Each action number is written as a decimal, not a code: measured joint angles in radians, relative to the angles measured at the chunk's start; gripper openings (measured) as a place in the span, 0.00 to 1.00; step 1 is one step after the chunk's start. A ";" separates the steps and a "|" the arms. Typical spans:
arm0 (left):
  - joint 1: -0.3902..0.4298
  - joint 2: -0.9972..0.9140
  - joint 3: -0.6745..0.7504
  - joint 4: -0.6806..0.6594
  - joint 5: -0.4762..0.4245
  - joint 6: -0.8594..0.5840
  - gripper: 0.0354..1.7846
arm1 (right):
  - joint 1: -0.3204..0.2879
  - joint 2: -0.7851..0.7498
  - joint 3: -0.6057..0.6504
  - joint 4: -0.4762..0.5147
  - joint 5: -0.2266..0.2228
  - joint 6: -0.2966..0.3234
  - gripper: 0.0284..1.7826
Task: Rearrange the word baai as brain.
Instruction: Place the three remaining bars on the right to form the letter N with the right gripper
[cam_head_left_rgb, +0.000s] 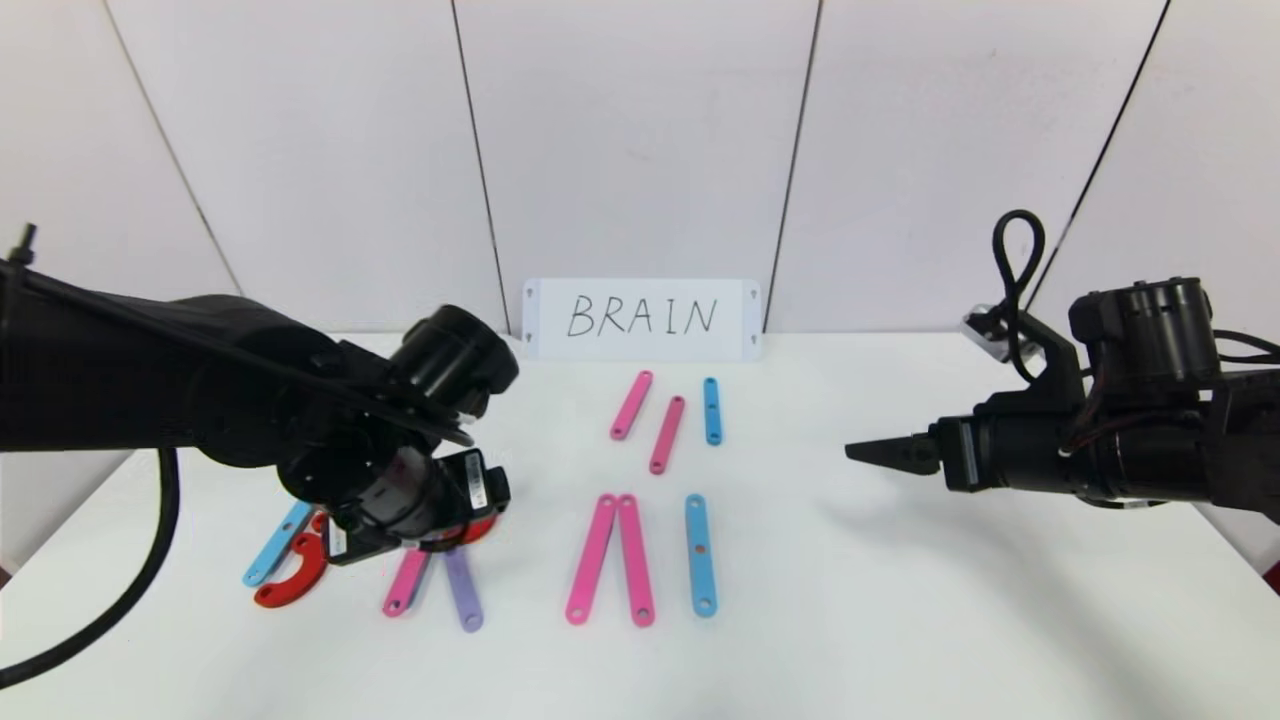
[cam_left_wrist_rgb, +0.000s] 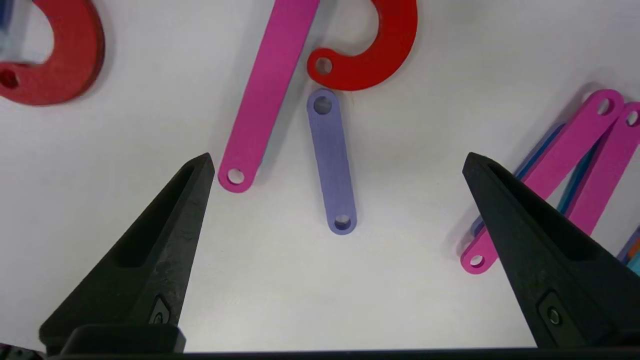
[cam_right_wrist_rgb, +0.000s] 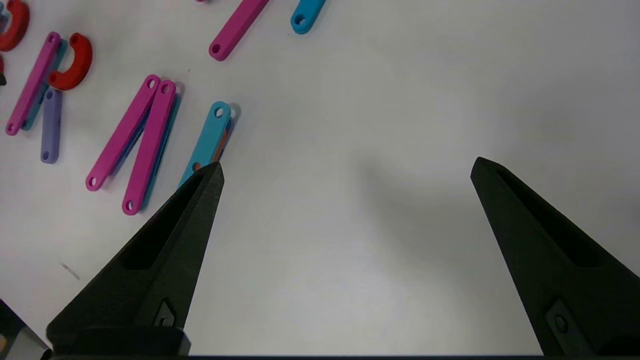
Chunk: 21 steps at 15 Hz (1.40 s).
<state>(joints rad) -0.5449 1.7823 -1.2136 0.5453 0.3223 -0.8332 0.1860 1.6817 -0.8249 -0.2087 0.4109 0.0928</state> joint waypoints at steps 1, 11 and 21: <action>0.025 -0.016 -0.022 0.000 -0.030 0.065 0.97 | 0.004 0.001 -0.004 0.000 -0.003 0.008 0.97; 0.349 -0.055 -0.244 -0.002 -0.518 0.704 0.97 | 0.067 0.012 -0.014 0.019 -0.103 0.018 0.97; 0.427 -0.042 -0.345 -0.002 -0.545 0.788 0.97 | 0.148 0.024 -0.207 0.221 -0.191 0.001 0.97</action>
<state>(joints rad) -0.1179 1.7400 -1.5587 0.5436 -0.2228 -0.0451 0.3338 1.7053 -1.0315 0.0128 0.2194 0.0936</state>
